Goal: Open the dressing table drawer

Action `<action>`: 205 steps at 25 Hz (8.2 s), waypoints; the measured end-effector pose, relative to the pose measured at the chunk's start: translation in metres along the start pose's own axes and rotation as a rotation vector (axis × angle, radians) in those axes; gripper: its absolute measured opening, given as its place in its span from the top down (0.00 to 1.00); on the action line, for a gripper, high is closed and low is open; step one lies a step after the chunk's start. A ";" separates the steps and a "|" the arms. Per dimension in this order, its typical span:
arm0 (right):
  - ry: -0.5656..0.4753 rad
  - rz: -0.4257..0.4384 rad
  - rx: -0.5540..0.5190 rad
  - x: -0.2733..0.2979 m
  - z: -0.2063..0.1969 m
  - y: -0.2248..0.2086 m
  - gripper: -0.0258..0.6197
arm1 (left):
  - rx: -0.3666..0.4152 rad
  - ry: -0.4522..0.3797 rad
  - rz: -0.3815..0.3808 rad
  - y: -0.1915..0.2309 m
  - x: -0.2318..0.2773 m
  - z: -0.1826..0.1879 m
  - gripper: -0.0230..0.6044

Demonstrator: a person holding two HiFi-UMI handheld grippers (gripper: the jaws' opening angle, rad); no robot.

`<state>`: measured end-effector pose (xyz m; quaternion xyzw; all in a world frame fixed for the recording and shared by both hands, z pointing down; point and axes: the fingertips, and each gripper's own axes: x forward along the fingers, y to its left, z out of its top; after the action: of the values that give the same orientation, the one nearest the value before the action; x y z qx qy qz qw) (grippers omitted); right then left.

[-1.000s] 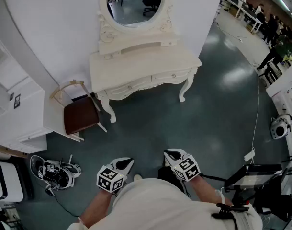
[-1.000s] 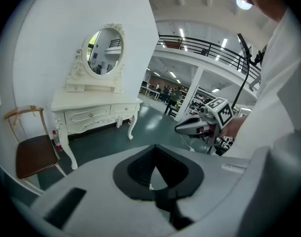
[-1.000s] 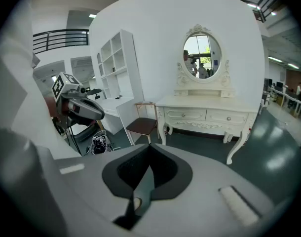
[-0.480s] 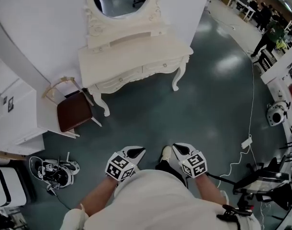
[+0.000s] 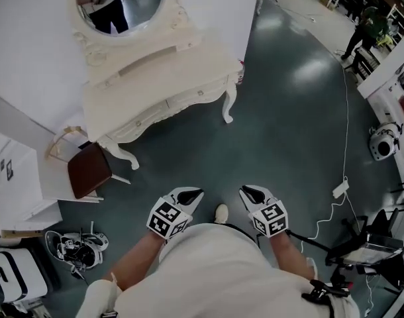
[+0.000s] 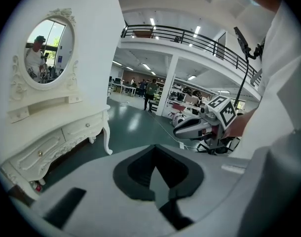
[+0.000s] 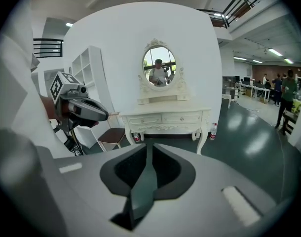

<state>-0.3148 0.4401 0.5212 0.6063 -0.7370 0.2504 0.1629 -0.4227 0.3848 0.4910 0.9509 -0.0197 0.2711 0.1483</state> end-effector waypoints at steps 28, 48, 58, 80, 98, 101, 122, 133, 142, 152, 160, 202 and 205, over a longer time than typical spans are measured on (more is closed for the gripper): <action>0.033 -0.171 0.126 0.081 0.109 -0.319 0.96 | -0.034 -0.090 0.075 0.226 0.270 0.234 0.93; 0.111 0.119 -0.043 0.264 0.263 -0.555 0.96 | -0.307 -0.133 0.569 0.500 0.370 0.345 0.86; 0.173 0.275 -0.149 0.314 0.304 -0.679 0.95 | -0.463 -0.116 0.868 0.583 0.402 0.366 0.85; 0.230 0.234 -0.128 0.373 0.351 -0.686 0.94 | -0.630 -0.014 1.036 0.760 0.400 0.319 0.74; 0.269 0.209 -0.101 0.385 0.355 -0.689 0.94 | -0.659 0.011 1.015 0.790 0.413 0.310 0.80; 0.271 0.208 -0.095 0.387 0.354 -0.689 0.94 | -0.652 0.016 1.015 0.791 0.416 0.309 0.81; 0.267 0.221 -0.094 0.388 0.353 -0.685 0.94 | -0.626 0.035 1.007 0.775 0.417 0.304 0.81; 0.268 0.230 -0.097 0.385 0.349 -0.684 0.94 | -0.623 0.042 1.006 0.763 0.418 0.301 0.81; 0.267 0.238 -0.101 0.384 0.348 -0.682 0.94 | -0.623 0.054 1.006 0.753 0.417 0.297 0.81; 0.267 0.252 -0.109 0.382 0.346 -0.678 0.94 | -0.625 0.057 0.998 0.742 0.418 0.290 0.81; 0.268 0.263 -0.116 0.380 0.341 -0.676 0.94 | -0.619 0.063 0.998 0.734 0.418 0.285 0.81; 0.239 0.300 -0.132 0.351 0.330 -0.693 0.94 | -0.647 0.058 1.041 0.684 0.409 0.284 0.74; 0.234 0.314 -0.130 0.345 0.327 -0.698 0.94 | -0.658 0.056 1.053 0.669 0.406 0.284 0.79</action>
<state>0.3131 -0.1231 0.5599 0.4389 -0.8131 0.2933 0.2453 -0.0104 -0.3201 0.6542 0.7106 -0.5646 0.3124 0.2805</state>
